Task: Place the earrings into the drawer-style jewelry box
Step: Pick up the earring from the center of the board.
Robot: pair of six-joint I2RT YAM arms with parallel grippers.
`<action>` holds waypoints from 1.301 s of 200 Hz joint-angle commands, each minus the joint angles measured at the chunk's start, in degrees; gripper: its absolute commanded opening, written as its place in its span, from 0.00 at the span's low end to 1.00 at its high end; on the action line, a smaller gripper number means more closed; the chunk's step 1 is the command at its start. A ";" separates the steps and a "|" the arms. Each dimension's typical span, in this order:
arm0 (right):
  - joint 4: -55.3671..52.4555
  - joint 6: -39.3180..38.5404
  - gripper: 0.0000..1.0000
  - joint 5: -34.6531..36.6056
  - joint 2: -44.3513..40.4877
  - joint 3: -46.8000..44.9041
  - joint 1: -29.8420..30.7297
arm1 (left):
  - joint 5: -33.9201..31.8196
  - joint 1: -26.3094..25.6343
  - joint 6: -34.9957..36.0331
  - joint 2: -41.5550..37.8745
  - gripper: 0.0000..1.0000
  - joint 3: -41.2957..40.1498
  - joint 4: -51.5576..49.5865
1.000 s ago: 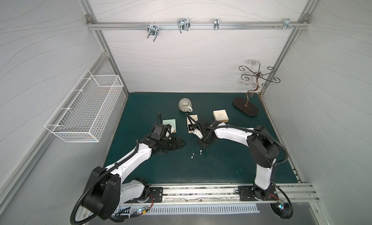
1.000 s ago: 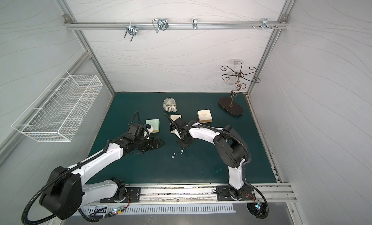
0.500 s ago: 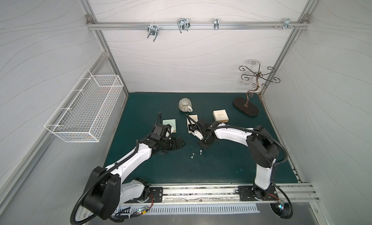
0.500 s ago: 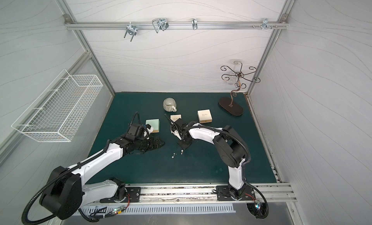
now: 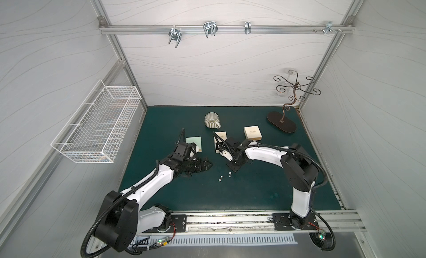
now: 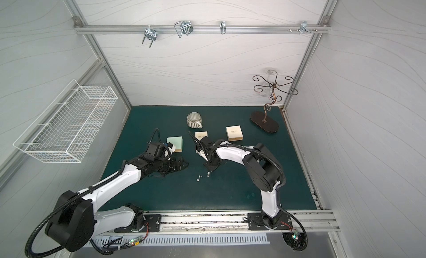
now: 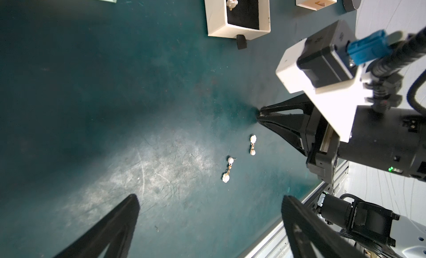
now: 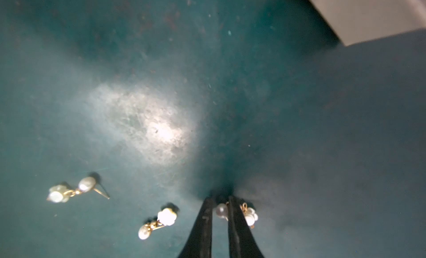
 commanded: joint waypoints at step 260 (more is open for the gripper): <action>-0.42 5.42 0.08 -9.55 2.95 18.66 -5.14 | 0.05 0.00 -0.47 -1.03 0.99 0.42 1.04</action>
